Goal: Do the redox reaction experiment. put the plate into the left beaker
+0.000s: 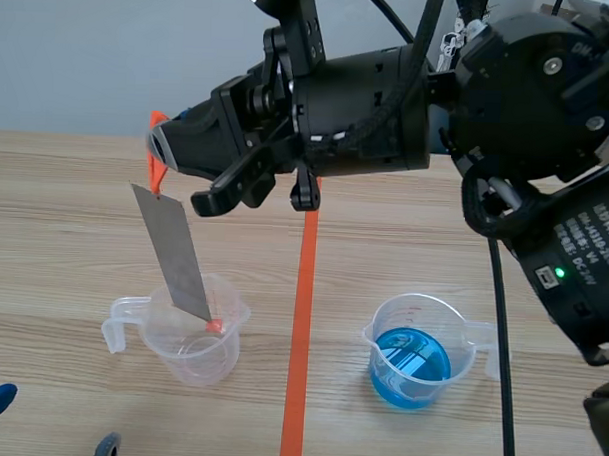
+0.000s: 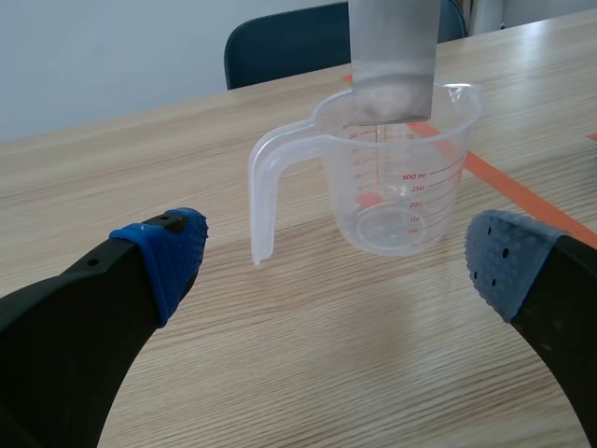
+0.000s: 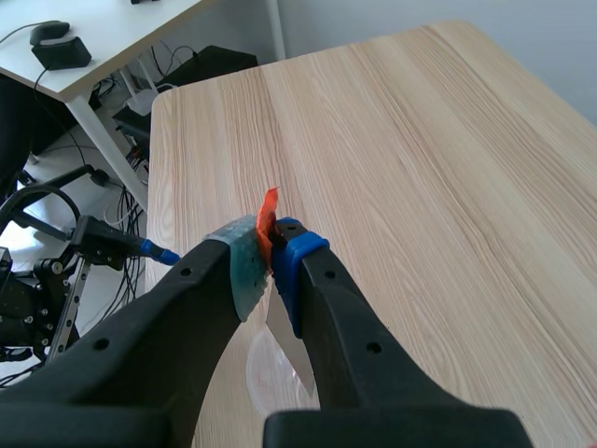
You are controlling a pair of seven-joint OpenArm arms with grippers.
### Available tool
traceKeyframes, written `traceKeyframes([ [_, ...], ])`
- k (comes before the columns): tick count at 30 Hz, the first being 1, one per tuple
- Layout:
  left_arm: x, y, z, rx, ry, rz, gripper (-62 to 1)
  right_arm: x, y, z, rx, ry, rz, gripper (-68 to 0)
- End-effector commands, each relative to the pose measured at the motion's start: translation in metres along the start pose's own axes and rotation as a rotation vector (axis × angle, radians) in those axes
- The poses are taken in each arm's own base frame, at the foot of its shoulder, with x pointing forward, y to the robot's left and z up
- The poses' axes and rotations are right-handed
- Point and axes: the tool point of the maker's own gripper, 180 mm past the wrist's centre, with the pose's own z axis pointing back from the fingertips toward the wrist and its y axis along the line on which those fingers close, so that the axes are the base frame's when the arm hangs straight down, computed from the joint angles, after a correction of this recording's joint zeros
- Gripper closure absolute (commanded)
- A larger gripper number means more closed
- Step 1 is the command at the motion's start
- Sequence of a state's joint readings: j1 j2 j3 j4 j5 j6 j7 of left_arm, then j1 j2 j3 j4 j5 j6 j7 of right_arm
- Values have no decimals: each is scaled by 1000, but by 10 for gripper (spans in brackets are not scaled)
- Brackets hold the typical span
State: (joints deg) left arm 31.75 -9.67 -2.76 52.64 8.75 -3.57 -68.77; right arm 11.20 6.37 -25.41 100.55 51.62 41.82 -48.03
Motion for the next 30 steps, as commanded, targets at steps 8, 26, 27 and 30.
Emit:
traceKeyframes([
  [8,4,-1,0,1,-17,6,-583,0,-3,0,-12,-9,7,2],
  [26,4,-1,0,1,-17,6,-583,-30,-24,-5,-64,34,-50,2],
  [27,4,-1,0,1,-17,6,-583,-31,-24,-5,-64,33,-55,2],
  [30,4,-1,0,1,-17,6,-583,-35,-22,-7,-51,35,-61,2],
])
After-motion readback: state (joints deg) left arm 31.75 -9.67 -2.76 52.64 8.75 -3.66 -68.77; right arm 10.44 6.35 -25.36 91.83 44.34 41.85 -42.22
